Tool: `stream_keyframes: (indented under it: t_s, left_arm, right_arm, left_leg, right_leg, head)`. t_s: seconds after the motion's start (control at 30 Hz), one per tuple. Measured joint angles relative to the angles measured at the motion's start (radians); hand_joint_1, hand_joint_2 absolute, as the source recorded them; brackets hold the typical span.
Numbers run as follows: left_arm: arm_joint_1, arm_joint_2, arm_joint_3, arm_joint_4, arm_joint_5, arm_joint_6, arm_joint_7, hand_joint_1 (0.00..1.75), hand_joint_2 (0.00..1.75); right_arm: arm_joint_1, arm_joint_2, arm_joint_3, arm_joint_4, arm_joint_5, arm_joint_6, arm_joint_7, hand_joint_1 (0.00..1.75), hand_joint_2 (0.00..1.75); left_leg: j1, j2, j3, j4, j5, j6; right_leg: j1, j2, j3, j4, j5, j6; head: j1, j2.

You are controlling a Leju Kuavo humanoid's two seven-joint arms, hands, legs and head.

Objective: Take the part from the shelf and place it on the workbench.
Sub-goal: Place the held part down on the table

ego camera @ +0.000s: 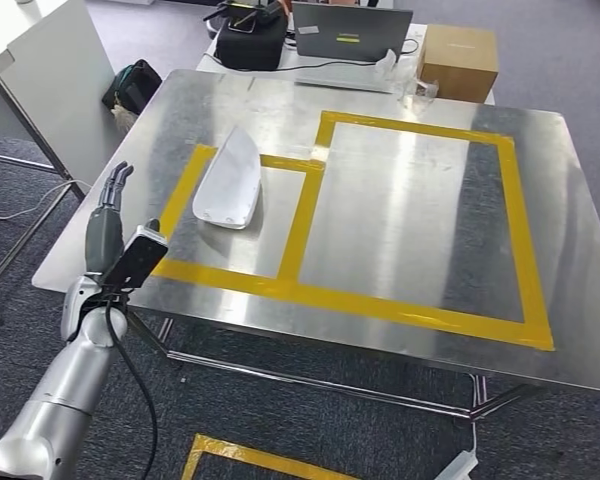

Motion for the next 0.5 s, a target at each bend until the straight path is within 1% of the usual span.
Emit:
stream_keyframes:
  t_s: [0.03, 0.07, 0.1, 0.13, 0.17, 0.2, 0.23, 0.27, 0.3, 0.33, 0.37, 0.4, 0.43, 0.47, 0.5]
  left_arm:
    - [0.000, 0.000, 0.003, -0.004, 0.000, 0.000, 0.000, 0.00, 0.00]
    - [0.001, 0.001, 0.005, -0.007, 0.000, 0.001, 0.000, 0.00, 0.00]
    - [0.002, 0.001, 0.007, -0.008, -0.002, 0.003, 0.000, 0.00, 0.00]
    - [0.004, 0.002, 0.008, -0.009, -0.004, 0.006, 0.000, 0.00, 0.00]
    - [0.006, 0.002, 0.009, -0.009, -0.005, 0.009, 0.000, 0.00, 0.00]
    - [0.008, 0.002, 0.010, -0.009, -0.004, 0.012, -0.001, 0.00, 0.00]
    - [0.011, 0.003, 0.012, -0.010, 0.001, 0.014, -0.004, 0.00, 0.00]
    - [0.014, 0.003, 0.015, -0.010, 0.010, 0.016, -0.009, 0.00, 0.00]
    - [0.019, 0.004, 0.020, -0.010, 0.023, 0.016, -0.015, 0.00, 0.00]
    - [0.024, 0.005, 0.026, -0.010, 0.036, 0.015, -0.022, 0.00, 0.00]
    - [0.030, 0.005, 0.031, -0.010, 0.048, 0.014, -0.027, 0.00, 0.00]
    - [0.034, 0.005, 0.035, -0.010, 0.060, 0.013, -0.032, 0.00, 0.00]
    - [0.036, 0.005, 0.041, -0.010, 0.076, 0.015, -0.039, 0.00, 0.00]
    - [0.037, 0.005, 0.048, -0.010, 0.095, 0.020, -0.046, 0.00, 0.00]
    - [0.039, 0.004, 0.059, -0.009, 0.117, 0.029, -0.056, 0.00, 0.00]
  right_arm:
    - [-0.002, -0.001, 0.000, 0.000, 0.000, 0.000, 0.000, 0.00, 0.00]
    - [-0.003, -0.002, 0.000, 0.000, 0.000, 0.000, -0.002, 0.00, 0.00]
    - [-0.003, -0.002, 0.000, 0.000, 0.000, 0.000, -0.004, 0.00, 0.00]
    - [-0.002, -0.002, -0.001, 0.000, 0.000, 0.000, -0.006, 0.00, 0.00]
    - [-0.002, -0.003, -0.001, 0.000, 0.000, 0.000, -0.008, 0.00, 0.00]
    - [-0.002, -0.003, -0.001, 0.000, 0.000, 0.000, -0.008, 0.00, 0.00]
    - [-0.002, -0.003, -0.002, 0.000, 0.000, 0.001, -0.007, 0.00, 0.00]
    - [-0.002, -0.003, -0.002, 0.000, 0.000, 0.002, -0.007, 0.00, 0.00]
    - [-0.002, -0.003, -0.002, 0.000, 0.001, 0.003, -0.006, 0.00, 0.00]
    - [-0.001, -0.003, -0.002, 0.000, 0.001, 0.003, -0.006, 0.00, 0.00]
    - [-0.001, -0.003, -0.002, 0.000, 0.002, 0.003, -0.006, 0.00, 0.00]
    - [-0.001, -0.003, -0.002, 0.000, 0.002, 0.003, -0.006, 0.00, 0.00]
    - [-0.001, -0.003, -0.002, 0.000, 0.002, 0.002, -0.006, 0.00, 0.00]
    - [-0.002, -0.003, -0.002, 0.000, 0.003, 0.001, -0.006, 0.00, 0.00]
    - [-0.003, -0.004, -0.002, 0.000, 0.003, 0.000, -0.007, 0.00, 0.00]
  left_leg:
    - [0.000, 0.001, -0.006, -0.003, 0.011, -0.004]
    - [0.002, 0.001, -0.010, -0.009, 0.025, -0.009]
    - [0.004, 0.002, -0.013, -0.017, 0.039, -0.015]
    - [0.005, 0.001, -0.017, -0.026, 0.051, -0.021]
    - [0.007, -0.001, -0.021, -0.030, 0.050, -0.028]
    - [0.007, -0.003, -0.030, -0.018, 0.034, -0.034]
    - [0.007, -0.004, -0.046, 0.018, 0.003, -0.041]
    - [0.009, -0.005, -0.068, 0.078, -0.036, -0.046]
    - [0.011, -0.005, -0.093, 0.153, -0.074, -0.051]
    - [0.013, -0.005, -0.114, 0.218, -0.100, -0.055]
    - [0.016, -0.004, -0.120, 0.254, -0.107, -0.059]
    - [0.019, -0.003, -0.108, 0.252, -0.098, -0.062]
    - [0.021, -0.001, -0.078, 0.211, -0.075, -0.065]
    - [0.023, 0.009, -0.036, 0.148, -0.052, -0.068]
    - [0.021, 0.023, 0.003, 0.086, -0.038, -0.070]
  right_leg:
    - [0.003, -0.002, 0.041, -0.064, -0.005, -0.005]
    - [0.007, -0.003, 0.062, -0.107, -0.009, -0.009]
    - [0.011, -0.003, 0.068, -0.127, -0.004, -0.013]
    - [0.010, -0.004, 0.064, -0.136, 0.011, -0.017]
    - [0.009, -0.005, 0.061, -0.146, 0.024, -0.023]
    - [0.006, -0.007, 0.060, -0.156, 0.035, -0.030]
    - [0.002, -0.010, 0.057, -0.164, 0.043, -0.037]
    - [0.001, -0.012, 0.052, -0.165, 0.048, -0.041]
    - [0.000, -0.016, 0.045, -0.163, 0.051, -0.043]
    - [-0.001, -0.020, 0.038, -0.159, 0.053, -0.043]
    - [-0.002, -0.025, 0.032, -0.153, 0.054, -0.043]
    - [-0.003, -0.032, 0.025, -0.146, 0.053, -0.042]
    - [-0.005, -0.038, 0.020, -0.139, 0.052, -0.040]
    - [-0.006, -0.045, 0.014, -0.131, 0.050, -0.037]
    - [-0.005, -0.050, 0.008, -0.123, 0.048, -0.033]
  head:
    - [-0.001, 0.000]
    - [-0.001, 0.000]
    - [-0.001, 0.000]
    - [-0.001, 0.000]
    - [-0.001, 0.000]
    - [-0.001, 0.000]
    - [-0.002, 0.000]
    - [-0.003, 0.000]
    - [-0.004, 0.000]
    - [-0.004, 0.000]
    - [-0.004, 0.000]
    - [-0.004, 0.000]
    - [-0.004, 0.000]
    - [-0.004, 0.000]
    - [-0.006, 0.000]
